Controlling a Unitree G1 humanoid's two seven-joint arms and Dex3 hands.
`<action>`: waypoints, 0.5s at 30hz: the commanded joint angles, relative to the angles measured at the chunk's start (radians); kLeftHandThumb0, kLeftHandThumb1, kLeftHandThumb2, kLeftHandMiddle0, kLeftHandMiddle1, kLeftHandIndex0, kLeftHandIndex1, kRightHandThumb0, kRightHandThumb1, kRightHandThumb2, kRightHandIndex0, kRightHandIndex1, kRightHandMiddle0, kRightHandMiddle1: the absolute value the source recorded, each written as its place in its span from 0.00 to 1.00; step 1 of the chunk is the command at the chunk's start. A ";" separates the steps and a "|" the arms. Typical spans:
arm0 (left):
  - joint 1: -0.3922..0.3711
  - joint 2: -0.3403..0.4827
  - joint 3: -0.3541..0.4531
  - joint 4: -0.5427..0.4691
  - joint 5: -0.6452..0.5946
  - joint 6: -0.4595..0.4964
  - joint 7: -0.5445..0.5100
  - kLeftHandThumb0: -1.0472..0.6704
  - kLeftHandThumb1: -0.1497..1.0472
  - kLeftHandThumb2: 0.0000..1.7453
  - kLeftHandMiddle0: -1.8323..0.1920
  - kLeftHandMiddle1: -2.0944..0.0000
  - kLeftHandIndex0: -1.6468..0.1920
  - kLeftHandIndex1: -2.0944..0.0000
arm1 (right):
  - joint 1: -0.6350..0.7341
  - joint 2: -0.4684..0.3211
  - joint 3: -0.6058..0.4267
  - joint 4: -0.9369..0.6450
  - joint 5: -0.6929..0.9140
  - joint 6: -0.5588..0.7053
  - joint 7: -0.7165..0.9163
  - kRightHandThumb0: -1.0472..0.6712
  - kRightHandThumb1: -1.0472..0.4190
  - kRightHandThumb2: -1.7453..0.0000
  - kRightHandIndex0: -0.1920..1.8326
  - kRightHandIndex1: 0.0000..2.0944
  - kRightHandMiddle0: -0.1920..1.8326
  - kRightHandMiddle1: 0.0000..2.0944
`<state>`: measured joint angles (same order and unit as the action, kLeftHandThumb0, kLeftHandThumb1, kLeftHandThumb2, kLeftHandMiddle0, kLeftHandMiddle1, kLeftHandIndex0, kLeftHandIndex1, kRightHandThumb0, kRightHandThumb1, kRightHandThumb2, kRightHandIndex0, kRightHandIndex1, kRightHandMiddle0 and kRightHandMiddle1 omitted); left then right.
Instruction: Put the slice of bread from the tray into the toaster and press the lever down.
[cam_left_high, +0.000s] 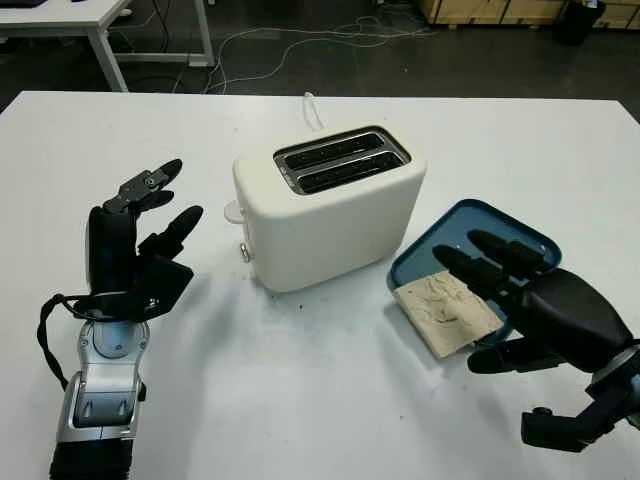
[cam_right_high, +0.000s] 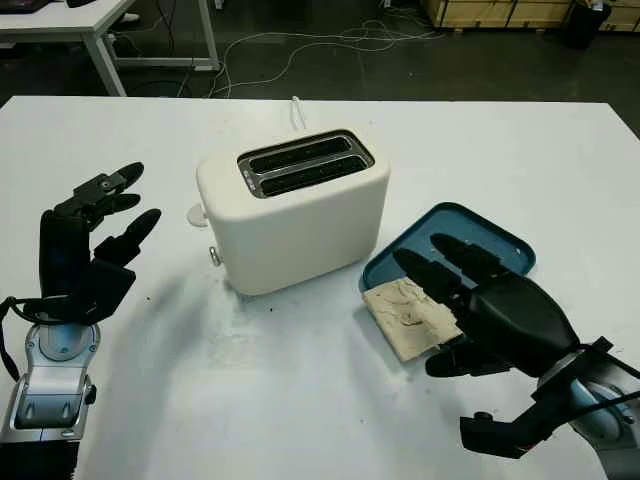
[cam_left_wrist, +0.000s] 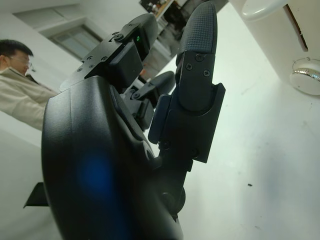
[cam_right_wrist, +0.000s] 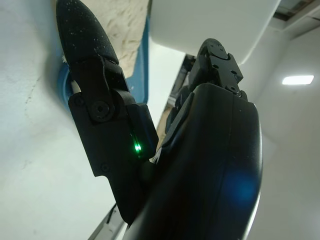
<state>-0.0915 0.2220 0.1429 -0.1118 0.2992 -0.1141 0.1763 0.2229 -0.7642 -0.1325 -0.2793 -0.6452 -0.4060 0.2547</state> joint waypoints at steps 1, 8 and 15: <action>0.010 -0.002 0.001 0.001 0.001 -0.010 0.010 0.23 0.89 0.12 0.65 0.66 0.49 1.00 | 0.004 -0.001 0.016 0.011 -0.018 0.004 -0.003 0.05 0.10 1.00 0.09 0.00 0.09 0.00; 0.011 -0.005 0.002 -0.007 0.000 0.000 0.009 0.23 0.89 0.12 0.65 0.66 0.50 1.00 | 0.004 -0.002 0.047 0.039 -0.126 -0.026 -0.081 0.34 0.09 0.85 0.09 0.00 0.09 0.00; 0.011 -0.005 0.001 -0.008 0.002 -0.005 0.009 0.23 0.89 0.12 0.64 0.66 0.49 1.00 | -0.006 -0.002 0.090 0.116 -0.227 -0.088 -0.260 0.38 0.09 0.90 0.10 0.00 0.12 0.01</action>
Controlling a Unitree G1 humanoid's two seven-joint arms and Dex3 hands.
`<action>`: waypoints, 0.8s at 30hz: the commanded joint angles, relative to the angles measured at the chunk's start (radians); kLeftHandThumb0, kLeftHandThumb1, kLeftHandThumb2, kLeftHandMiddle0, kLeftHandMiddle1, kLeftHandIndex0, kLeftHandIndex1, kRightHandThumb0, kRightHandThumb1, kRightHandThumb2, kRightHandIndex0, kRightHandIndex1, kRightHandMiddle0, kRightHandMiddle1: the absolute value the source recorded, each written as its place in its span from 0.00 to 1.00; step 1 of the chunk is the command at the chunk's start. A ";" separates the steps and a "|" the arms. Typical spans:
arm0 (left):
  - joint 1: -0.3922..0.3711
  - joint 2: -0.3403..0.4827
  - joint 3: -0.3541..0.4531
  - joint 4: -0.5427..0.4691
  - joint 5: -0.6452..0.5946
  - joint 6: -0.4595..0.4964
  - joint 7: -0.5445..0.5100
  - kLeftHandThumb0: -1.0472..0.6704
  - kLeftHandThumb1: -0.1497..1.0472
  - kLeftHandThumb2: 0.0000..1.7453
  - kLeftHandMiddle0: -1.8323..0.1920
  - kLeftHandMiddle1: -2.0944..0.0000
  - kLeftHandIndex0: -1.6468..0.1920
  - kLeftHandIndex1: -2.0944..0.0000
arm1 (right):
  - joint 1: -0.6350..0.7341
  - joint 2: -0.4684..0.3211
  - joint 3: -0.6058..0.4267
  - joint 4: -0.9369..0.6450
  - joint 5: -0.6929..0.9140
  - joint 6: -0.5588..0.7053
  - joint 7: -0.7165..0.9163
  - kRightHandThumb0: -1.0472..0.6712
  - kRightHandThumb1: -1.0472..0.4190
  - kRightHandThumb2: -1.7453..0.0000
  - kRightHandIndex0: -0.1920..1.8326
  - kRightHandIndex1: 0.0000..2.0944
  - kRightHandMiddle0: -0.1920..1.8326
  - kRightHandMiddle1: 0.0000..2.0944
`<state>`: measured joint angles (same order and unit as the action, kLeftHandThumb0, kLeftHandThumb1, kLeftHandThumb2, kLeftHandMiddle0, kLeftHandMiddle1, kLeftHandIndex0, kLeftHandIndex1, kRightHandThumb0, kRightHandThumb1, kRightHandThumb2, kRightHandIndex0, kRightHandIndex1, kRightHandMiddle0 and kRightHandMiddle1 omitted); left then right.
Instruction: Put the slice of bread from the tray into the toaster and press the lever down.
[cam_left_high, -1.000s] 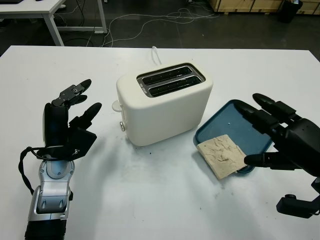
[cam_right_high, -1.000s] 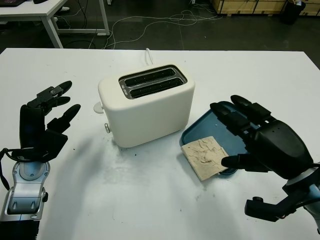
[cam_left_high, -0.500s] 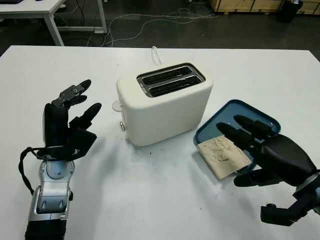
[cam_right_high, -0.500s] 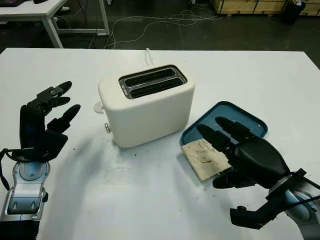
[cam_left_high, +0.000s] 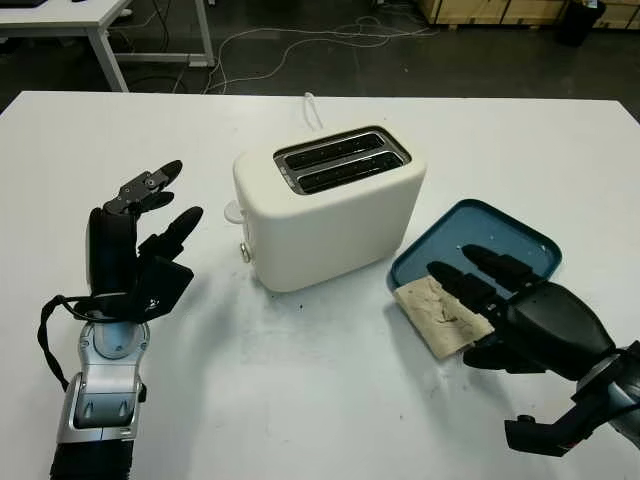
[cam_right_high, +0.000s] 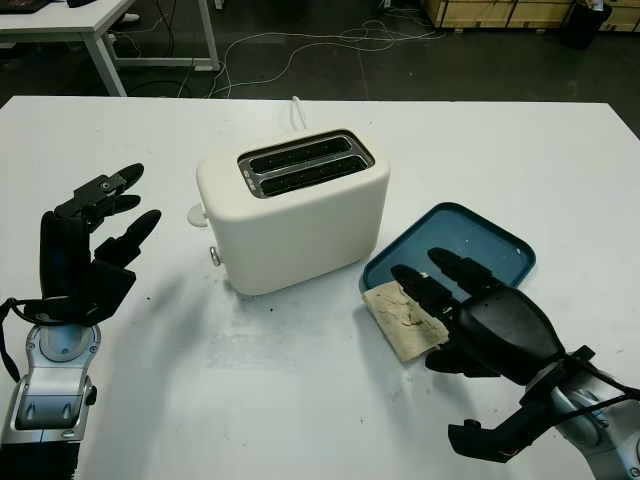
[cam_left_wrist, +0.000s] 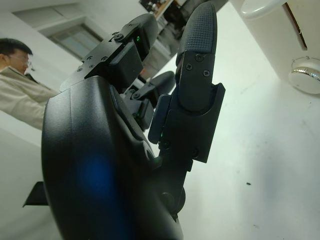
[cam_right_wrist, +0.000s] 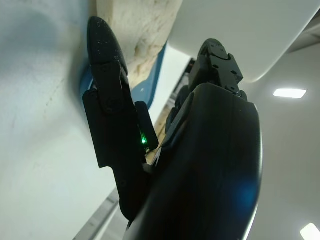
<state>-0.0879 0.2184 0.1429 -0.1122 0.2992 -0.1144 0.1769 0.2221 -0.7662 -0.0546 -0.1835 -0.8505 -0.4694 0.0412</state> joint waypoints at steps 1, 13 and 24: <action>0.007 -0.001 0.001 -0.007 0.004 -0.005 0.010 0.23 0.89 0.12 0.64 0.66 0.49 1.00 | -0.010 0.007 0.022 0.047 -0.037 -0.042 -0.100 0.39 0.09 0.92 0.11 0.01 0.13 0.01; 0.006 -0.003 0.000 -0.007 0.005 -0.008 0.011 0.23 0.89 0.12 0.64 0.66 0.49 1.00 | -0.053 -0.023 0.092 0.110 -0.083 -0.061 -0.228 0.31 0.12 0.98 0.13 0.01 0.17 0.01; 0.006 -0.004 -0.002 -0.008 0.012 -0.004 0.014 0.22 0.89 0.12 0.65 0.67 0.49 1.00 | -0.048 -0.034 0.099 0.096 -0.091 -0.050 -0.218 0.29 0.12 1.00 0.12 0.00 0.15 0.00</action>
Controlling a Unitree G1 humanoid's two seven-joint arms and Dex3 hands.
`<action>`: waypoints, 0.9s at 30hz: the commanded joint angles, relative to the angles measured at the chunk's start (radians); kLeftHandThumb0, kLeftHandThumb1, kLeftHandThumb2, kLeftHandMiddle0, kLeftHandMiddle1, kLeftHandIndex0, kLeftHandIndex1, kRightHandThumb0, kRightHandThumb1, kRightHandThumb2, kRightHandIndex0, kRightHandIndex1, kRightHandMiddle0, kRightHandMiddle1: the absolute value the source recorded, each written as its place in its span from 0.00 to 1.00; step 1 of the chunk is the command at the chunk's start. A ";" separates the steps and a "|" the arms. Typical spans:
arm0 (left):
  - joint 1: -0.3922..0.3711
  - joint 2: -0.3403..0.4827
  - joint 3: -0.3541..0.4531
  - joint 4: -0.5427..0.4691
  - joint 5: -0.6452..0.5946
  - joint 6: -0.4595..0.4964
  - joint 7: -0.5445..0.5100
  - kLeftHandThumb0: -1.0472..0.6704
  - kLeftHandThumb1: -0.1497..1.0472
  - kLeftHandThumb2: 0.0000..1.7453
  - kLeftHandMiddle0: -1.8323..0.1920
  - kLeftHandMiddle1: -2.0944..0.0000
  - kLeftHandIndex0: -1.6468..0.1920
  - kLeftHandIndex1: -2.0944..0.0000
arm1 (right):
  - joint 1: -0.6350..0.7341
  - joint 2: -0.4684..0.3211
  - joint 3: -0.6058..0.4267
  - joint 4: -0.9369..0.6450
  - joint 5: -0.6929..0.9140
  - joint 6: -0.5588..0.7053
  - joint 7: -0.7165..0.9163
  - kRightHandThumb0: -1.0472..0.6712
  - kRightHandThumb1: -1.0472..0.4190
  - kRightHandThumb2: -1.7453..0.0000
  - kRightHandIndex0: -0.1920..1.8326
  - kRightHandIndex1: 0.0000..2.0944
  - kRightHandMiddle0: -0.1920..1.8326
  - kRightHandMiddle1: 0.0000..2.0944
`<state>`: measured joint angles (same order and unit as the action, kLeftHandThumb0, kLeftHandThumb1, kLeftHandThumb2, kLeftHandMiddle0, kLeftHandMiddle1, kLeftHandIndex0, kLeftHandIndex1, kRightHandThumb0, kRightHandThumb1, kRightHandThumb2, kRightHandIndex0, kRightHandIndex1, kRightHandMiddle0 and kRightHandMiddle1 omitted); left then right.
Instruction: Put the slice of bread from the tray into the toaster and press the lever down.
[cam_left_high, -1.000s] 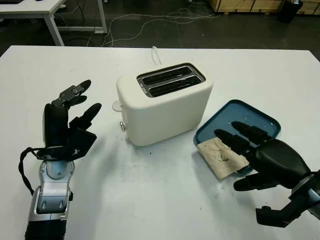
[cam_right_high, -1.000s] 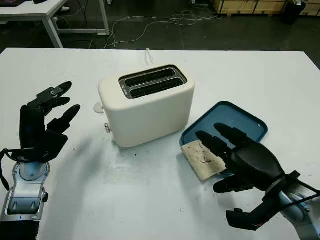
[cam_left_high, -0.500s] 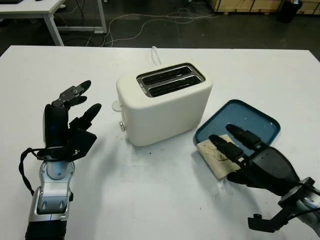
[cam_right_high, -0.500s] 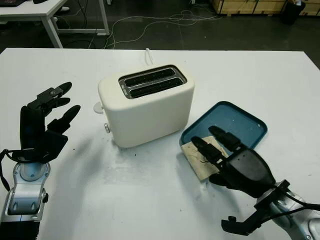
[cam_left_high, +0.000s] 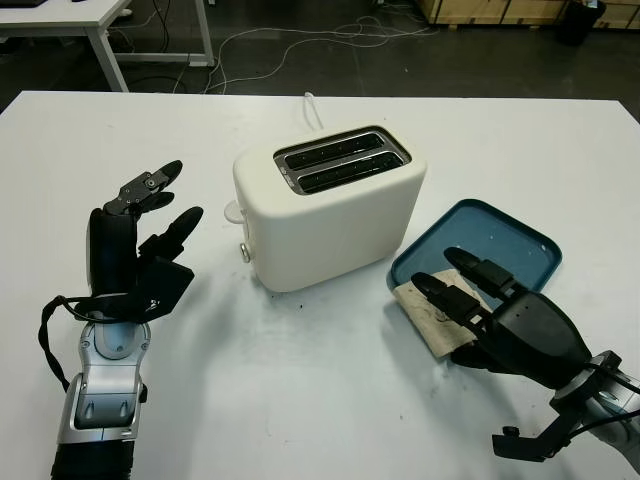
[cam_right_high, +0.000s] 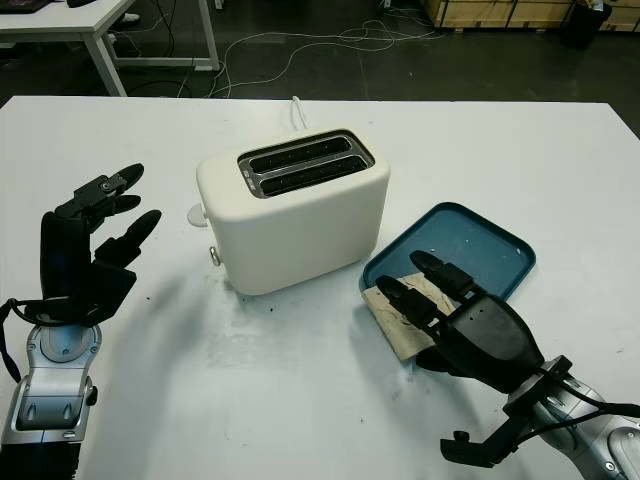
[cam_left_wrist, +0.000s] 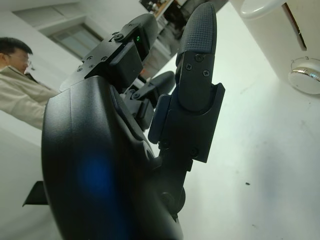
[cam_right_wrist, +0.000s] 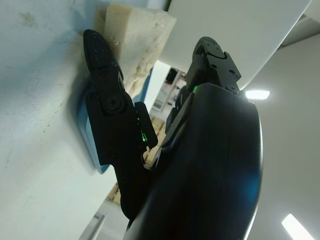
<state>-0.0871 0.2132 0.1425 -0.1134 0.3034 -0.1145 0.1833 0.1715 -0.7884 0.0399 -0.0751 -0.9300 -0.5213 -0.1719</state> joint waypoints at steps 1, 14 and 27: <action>0.005 0.001 -0.002 -0.007 0.006 -0.006 0.007 0.22 0.89 0.12 0.65 0.67 0.49 1.00 | 0.001 -0.010 0.007 -0.011 -0.021 0.005 -0.009 0.30 0.12 1.00 0.12 0.00 0.15 0.00; 0.006 -0.002 -0.002 -0.008 -0.004 -0.009 0.003 0.23 0.89 0.12 0.64 0.66 0.49 1.00 | -0.058 0.022 0.117 0.082 -0.241 0.131 -0.184 0.43 0.09 0.97 0.20 0.04 0.22 0.02; 0.010 -0.008 -0.002 -0.026 0.000 0.007 0.004 0.23 0.89 0.12 0.64 0.67 0.49 1.00 | -0.049 -0.001 0.190 0.071 -0.356 0.275 -0.341 0.39 0.09 0.83 0.52 0.82 0.31 0.80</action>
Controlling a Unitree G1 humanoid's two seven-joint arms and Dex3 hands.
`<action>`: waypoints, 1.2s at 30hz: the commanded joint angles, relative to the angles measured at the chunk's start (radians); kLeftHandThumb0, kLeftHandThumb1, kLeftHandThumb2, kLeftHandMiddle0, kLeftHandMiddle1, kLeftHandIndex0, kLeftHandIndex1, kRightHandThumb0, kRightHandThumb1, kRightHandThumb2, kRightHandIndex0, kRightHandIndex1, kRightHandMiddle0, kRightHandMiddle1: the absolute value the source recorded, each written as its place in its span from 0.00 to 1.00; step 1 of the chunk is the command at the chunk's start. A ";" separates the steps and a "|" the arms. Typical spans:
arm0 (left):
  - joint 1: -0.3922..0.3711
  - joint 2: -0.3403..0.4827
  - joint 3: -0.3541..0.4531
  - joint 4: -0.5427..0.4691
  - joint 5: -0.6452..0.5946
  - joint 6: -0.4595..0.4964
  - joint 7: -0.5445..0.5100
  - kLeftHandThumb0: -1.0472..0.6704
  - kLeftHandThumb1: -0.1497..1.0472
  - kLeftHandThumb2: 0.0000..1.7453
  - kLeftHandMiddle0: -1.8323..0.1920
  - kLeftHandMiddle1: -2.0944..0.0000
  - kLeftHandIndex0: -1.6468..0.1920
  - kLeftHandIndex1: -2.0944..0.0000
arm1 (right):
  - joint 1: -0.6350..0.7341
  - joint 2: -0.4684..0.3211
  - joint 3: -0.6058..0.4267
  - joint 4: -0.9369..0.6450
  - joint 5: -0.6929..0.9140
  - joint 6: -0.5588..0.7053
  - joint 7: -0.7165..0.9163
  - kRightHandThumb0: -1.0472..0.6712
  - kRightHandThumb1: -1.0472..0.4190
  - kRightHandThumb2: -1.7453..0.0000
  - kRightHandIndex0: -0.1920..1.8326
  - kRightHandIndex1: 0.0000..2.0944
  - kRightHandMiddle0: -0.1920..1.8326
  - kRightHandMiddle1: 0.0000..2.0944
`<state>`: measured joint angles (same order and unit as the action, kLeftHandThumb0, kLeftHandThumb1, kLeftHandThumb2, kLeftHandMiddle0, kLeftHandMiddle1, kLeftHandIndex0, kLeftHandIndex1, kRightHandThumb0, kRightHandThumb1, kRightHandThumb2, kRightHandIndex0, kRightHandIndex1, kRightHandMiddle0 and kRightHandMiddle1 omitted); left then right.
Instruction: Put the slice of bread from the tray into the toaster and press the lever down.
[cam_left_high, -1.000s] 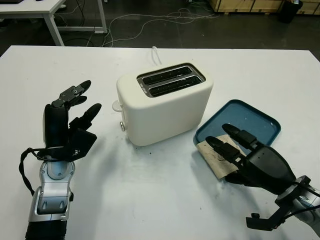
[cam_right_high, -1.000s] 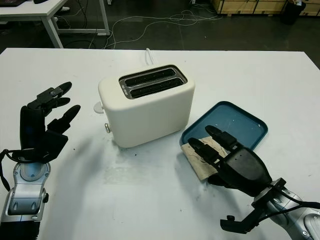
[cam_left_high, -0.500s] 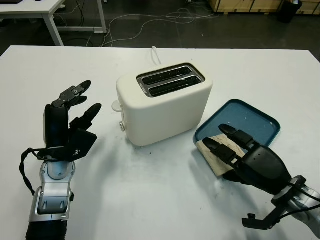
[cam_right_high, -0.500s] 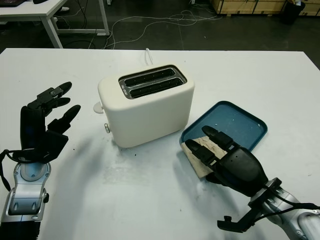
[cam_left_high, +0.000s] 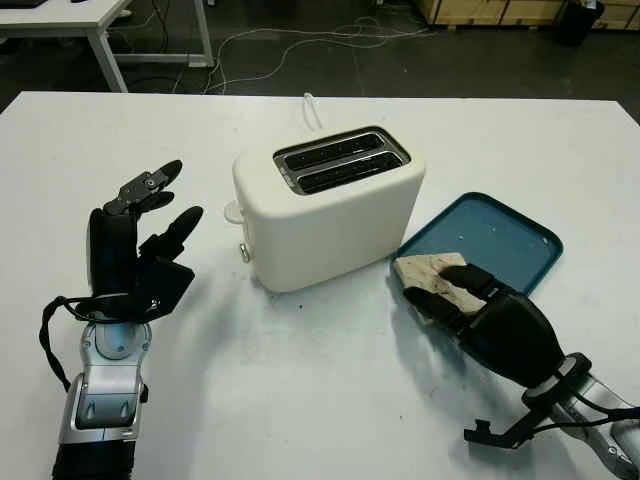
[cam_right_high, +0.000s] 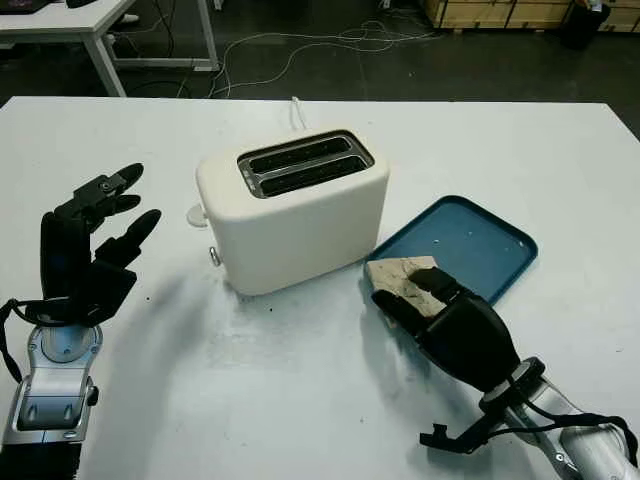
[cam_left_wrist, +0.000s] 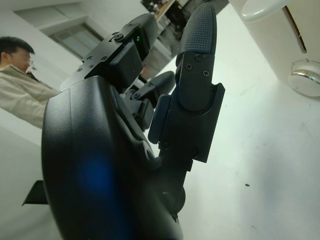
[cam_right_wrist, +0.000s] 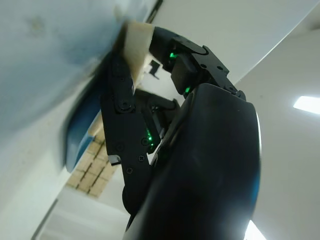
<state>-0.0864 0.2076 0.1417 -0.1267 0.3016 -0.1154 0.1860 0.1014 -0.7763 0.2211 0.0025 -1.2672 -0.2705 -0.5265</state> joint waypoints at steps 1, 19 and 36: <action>0.009 -0.001 -0.002 -0.012 0.004 0.006 0.001 0.23 0.89 0.12 0.64 0.67 0.49 1.00 | 0.025 -0.015 0.009 -0.018 -0.019 0.032 0.022 0.38 0.09 0.83 0.54 0.83 0.31 0.82; 0.010 0.004 -0.004 -0.001 0.009 -0.002 0.001 0.22 0.89 0.12 0.63 0.67 0.49 1.00 | 0.009 -0.004 0.011 -0.002 0.037 -0.008 -0.124 0.40 0.09 0.82 0.54 0.83 0.31 0.83; 0.005 0.004 -0.013 0.011 0.007 -0.009 0.000 0.22 0.89 0.12 0.64 0.67 0.49 1.00 | -0.148 -0.012 -0.142 -0.013 0.417 -0.226 -0.211 0.43 0.09 0.82 0.34 0.83 0.21 0.83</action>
<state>-0.0856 0.2080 0.1311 -0.1163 0.3035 -0.1196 0.1846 -0.0342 -0.7807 0.0962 -0.0045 -0.8973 -0.4672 -0.7656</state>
